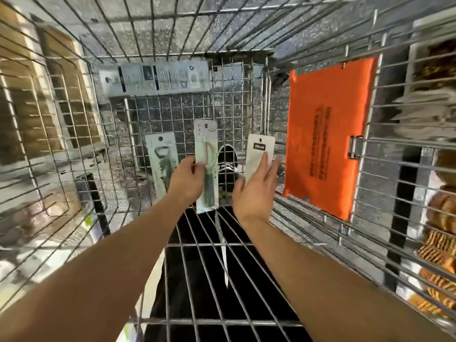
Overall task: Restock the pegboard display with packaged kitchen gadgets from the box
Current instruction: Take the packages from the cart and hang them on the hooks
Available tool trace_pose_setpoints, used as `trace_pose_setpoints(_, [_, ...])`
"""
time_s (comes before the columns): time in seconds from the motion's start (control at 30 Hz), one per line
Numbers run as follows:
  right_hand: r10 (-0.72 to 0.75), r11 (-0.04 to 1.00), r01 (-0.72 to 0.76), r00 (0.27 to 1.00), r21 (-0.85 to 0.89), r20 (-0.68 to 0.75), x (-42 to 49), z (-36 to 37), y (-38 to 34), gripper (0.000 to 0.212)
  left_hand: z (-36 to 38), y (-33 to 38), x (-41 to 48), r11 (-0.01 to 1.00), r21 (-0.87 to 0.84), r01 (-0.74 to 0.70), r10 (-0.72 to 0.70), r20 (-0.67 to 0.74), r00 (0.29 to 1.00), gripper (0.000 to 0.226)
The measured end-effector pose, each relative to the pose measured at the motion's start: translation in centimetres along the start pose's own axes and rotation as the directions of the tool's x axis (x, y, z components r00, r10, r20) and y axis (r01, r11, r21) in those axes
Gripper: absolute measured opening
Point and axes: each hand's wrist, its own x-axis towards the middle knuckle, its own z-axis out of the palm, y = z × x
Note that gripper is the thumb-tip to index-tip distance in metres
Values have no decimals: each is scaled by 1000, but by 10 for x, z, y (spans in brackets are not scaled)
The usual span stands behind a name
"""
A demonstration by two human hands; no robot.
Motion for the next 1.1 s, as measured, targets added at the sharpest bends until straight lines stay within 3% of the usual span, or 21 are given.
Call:
trace_pose_setpoints(0.07, [2,993,4,999,121,-42,0,0,-10,68,3,1,-1,1000,-6,8,-8,-26,1000,46])
trace_pose_setpoints(0.13, [-39,969,57,996,240,-80,-3,0,-18,52,2,2,0,1000,16,-1,2,-67,998,40])
trace_pose_setpoints(0.2, [-3,948,20,999,319,-53,2,4,-18,38,-1,2,3,1000,31,-2,5,-122,992,36])
trace_pose_setpoints(0.3, [98,957,-111,993,267,62,22,17,-9,32,-7,4,4,999,43,22,-16,-144,989,36])
trace_pose_setpoints(0.4, [111,973,-145,976,180,187,39,25,-8,41,-10,3,7,999,40,5,0,-133,991,31])
trace_pose_setpoints(0.6, [115,991,-125,975,39,190,65,27,-13,32,-12,0,13,999,52,-1,8,-133,991,36])
trace_pose_setpoints(0.8, [-154,943,115,982,311,105,26,17,-30,26,-26,1,6,999,8,37,-35,-157,987,41])
trace_pose_setpoints(0.9, [-301,904,241,946,352,125,2,11,-53,25,-43,9,-3,995,-76,64,-77,-186,980,37])
trace_pose_setpoints(1.1, [-448,831,317,869,457,211,-27,22,-108,29,-88,-1,-15,948,-313,53,-145,-278,950,58])
